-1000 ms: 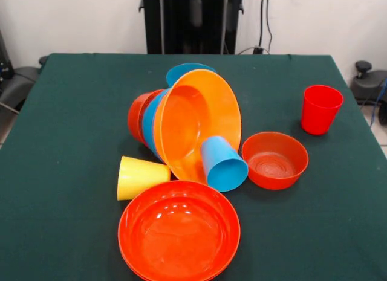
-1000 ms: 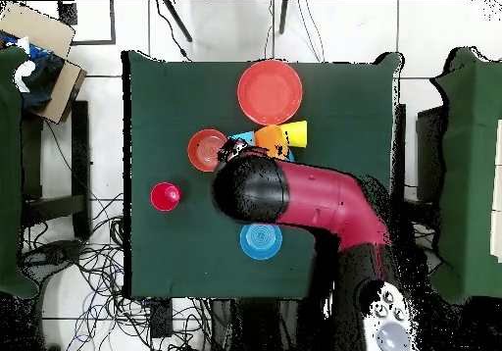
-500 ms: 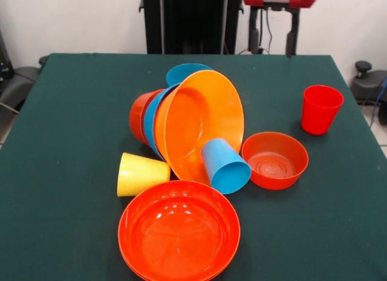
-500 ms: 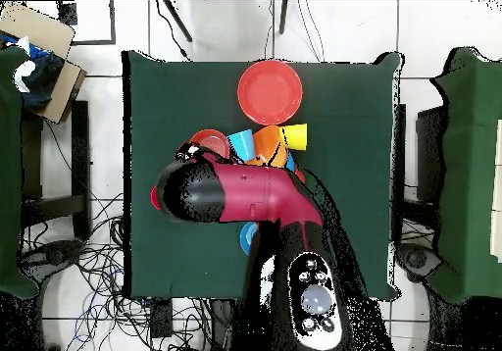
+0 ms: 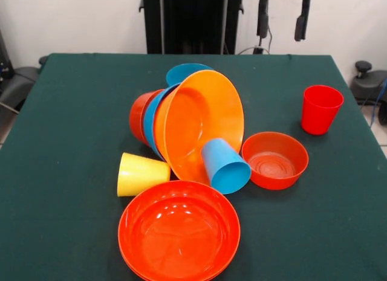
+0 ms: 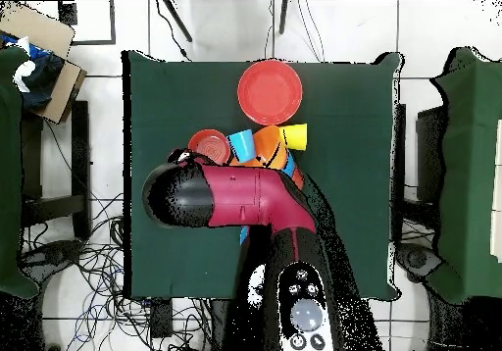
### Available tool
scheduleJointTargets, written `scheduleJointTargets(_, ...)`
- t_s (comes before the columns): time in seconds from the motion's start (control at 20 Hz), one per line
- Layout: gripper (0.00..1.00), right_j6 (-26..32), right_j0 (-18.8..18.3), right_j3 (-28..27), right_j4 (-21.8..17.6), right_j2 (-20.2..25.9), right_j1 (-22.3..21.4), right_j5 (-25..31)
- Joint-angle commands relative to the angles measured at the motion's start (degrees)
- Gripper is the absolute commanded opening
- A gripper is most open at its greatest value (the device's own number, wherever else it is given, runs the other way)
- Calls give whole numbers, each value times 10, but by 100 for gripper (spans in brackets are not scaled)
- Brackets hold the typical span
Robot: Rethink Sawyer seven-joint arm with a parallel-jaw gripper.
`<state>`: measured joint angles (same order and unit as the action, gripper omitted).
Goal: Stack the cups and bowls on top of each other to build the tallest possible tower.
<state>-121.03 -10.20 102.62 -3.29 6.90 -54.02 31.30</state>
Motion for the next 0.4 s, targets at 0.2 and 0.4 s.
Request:
scheduleJointTargets(0.2, 100, -22, -13, -16, -3, 6, -6, 64)
scheduleJointTargets(0.4, 100, -13, -22, -20, -2, 14, 0, 68)
